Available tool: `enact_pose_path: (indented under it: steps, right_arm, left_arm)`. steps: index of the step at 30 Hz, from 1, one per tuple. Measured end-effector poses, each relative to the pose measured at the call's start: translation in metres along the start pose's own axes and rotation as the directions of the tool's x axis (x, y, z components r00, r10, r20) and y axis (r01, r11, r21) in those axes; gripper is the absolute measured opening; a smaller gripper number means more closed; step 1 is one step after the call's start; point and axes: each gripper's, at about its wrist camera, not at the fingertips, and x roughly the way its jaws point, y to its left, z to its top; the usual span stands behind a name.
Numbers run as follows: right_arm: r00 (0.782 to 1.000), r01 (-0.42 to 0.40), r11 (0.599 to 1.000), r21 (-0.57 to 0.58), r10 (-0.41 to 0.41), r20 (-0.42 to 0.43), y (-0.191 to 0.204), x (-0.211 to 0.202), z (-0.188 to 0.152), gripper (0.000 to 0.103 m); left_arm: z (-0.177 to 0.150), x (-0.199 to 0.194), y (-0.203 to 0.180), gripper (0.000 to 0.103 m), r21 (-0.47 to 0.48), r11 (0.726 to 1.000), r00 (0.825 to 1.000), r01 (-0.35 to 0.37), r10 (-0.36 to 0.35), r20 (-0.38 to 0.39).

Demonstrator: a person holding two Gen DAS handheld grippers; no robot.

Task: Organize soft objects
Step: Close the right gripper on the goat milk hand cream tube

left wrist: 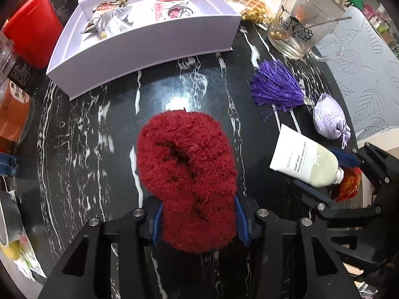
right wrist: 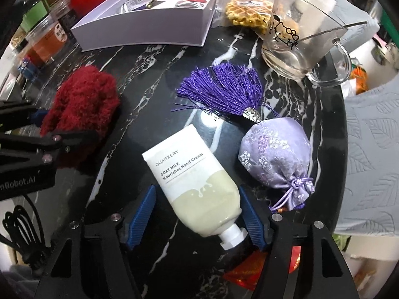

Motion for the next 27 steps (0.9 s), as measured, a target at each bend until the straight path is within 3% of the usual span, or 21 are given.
enact_pose_path:
  steps: [2, 6, 10, 12, 15, 20, 22, 24, 27]
  right_arm:
    - [1.0, 0.001, 1.0, 0.003, -0.001, 0.007, -0.001, -0.001, -0.001, 0.068]
    - [1.0, 0.002, 1.0, 0.006, -0.002, 0.024, -0.002, -0.004, -0.001, 0.057]
    - [1.0, 0.001, 1.0, 0.021, -0.001, 0.026, -0.005, -0.005, -0.003, 0.057]
    - [1.0, 0.0, 1.0, 0.007, 0.0, 0.03, -0.008, -0.006, -0.005, 0.058]
    - [1.0, -0.004, 1.0, -0.007, 0.004, 0.018, -0.008, -0.003, -0.005, 0.077]
    - [0.999, 0.001, 1.0, 0.01, -0.002, 0.04, -0.01, -0.002, -0.006, 0.076]
    - [0.998, 0.004, 1.0, 0.013, -0.005, 0.06, -0.011, -0.005, -0.006, 0.056]
    - [0.998, 0.005, 1.0, 0.015, -0.006, 0.057, -0.011, -0.003, -0.005, 0.055]
    - [0.998, 0.002, 1.0, 0.014, -0.003, 0.065, -0.01, -0.002, -0.006, 0.054]
  left_arm:
    - [-0.004, 0.001, 0.0, 0.046, 0.003, 1.0, 1.0, 0.003, -0.003, -0.008]
    - [-0.007, 0.004, -0.001, 0.049, 0.002, 1.0, 1.0, -0.005, 0.005, -0.009]
    - [-0.004, 0.007, -0.009, 0.058, 0.039, 0.998, 0.999, -0.049, 0.049, 0.002]
    - [-0.002, 0.01, -0.015, 0.068, 0.065, 0.995, 0.997, -0.081, 0.081, 0.004]
    - [0.002, 0.014, -0.017, 0.075, 0.052, 0.995, 0.997, -0.08, 0.08, 0.003]
    - [0.01, 0.019, -0.018, 0.076, 0.044, 0.995, 0.996, -0.087, 0.087, 0.022]
    - [0.012, 0.019, -0.018, 0.074, 0.048, 0.995, 0.996, -0.086, 0.085, 0.031]
    - [0.016, 0.019, -0.016, 0.053, 0.053, 0.995, 0.996, -0.084, 0.082, 0.038]
    - [0.017, 0.013, -0.016, 0.04, 0.055, 0.995, 0.995, -0.082, 0.079, 0.062]
